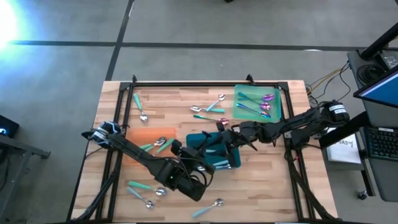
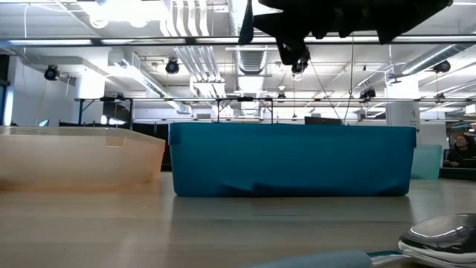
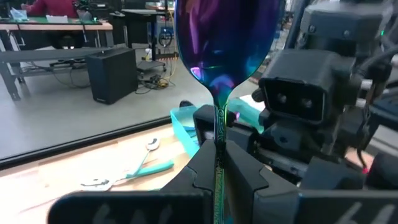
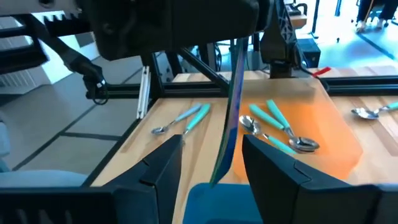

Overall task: Sort silverware by color (type)
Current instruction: Put the blue spoon into the green bin

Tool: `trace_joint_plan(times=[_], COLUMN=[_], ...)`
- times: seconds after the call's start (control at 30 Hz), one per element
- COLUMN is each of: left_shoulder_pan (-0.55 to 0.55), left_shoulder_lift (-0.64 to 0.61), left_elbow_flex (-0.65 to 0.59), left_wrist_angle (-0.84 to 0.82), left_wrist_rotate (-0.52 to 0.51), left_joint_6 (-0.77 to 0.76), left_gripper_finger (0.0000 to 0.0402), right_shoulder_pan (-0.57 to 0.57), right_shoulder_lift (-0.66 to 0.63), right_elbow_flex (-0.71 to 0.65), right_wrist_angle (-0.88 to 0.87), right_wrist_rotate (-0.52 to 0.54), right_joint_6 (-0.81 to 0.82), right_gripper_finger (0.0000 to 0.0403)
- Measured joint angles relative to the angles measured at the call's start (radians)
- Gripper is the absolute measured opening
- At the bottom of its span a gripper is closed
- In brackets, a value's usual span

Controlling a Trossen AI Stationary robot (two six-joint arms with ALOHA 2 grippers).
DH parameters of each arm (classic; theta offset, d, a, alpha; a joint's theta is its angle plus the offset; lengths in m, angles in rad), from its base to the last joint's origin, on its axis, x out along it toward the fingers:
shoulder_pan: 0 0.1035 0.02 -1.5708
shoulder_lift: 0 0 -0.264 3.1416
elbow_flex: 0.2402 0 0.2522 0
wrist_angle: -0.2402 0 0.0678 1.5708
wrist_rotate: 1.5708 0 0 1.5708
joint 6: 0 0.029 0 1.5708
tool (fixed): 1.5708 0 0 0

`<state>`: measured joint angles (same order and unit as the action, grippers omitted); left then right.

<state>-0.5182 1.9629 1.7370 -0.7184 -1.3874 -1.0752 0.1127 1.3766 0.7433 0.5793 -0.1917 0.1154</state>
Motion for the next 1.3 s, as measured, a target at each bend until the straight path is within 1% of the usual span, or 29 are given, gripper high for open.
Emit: trace_joint_plan(times=[0.17,0.33,0.47,0.57,0.73,0.8,0.97,1.2,1.3], left_shoulder_pan=[0.0,0.0,0.001,0.006,0.012,0.013,0.012,0.013,0.013], left_shoulder_lift=[0.0,0.0,0.0,0.0,0.0,0.0,0.0,0.0,-0.001], left_elbow_flex=[0.0,0.0,0.0,0.0,0.0,0.0,0.0,0.0,0.001], left_wrist_angle=[0.095,0.208,0.255,0.254,0.255,0.254,0.255,0.256,0.247], left_wrist_rotate=[-0.007,-0.009,-0.007,0.012,0.022,0.02,0.02,0.016,0.017], left_joint_6=[0.048,0.167,0.229,0.235,0.238,0.25,0.259,0.347,0.372], left_gripper_finger=[0.0,0.0,0.0,0.0,0.0,0.0,0.0005,0.0007,0.0012], right_shoulder_pan=[0.0,0.0,0.0,0.0,0.0,-0.001,0.0,-0.02,-0.03], right_shoulder_lift=[0.0,0.0,0.0,0.0,0.0,0.001,-0.001,-0.019,-0.036], right_elbow_flex=[0.002,0.002,0.002,0.002,0.002,0.002,0.003,0.003,0.003], right_wrist_angle=[0.025,0.047,0.051,0.054,0.059,0.059,0.058,0.038,-0.004], right_wrist_rotate=[0.001,0.0,0.0,0.0,0.003,0.002,0.006,0.011,0.022], right_joint_6=[-0.003,-0.005,-0.019,-0.027,-0.048,-0.047,-0.037,-0.031,-0.03], right_gripper_finger=[0.0151,0.0143,0.0129,0.01,0.0022,0.0013,0.0008,0.0008,0.0008])
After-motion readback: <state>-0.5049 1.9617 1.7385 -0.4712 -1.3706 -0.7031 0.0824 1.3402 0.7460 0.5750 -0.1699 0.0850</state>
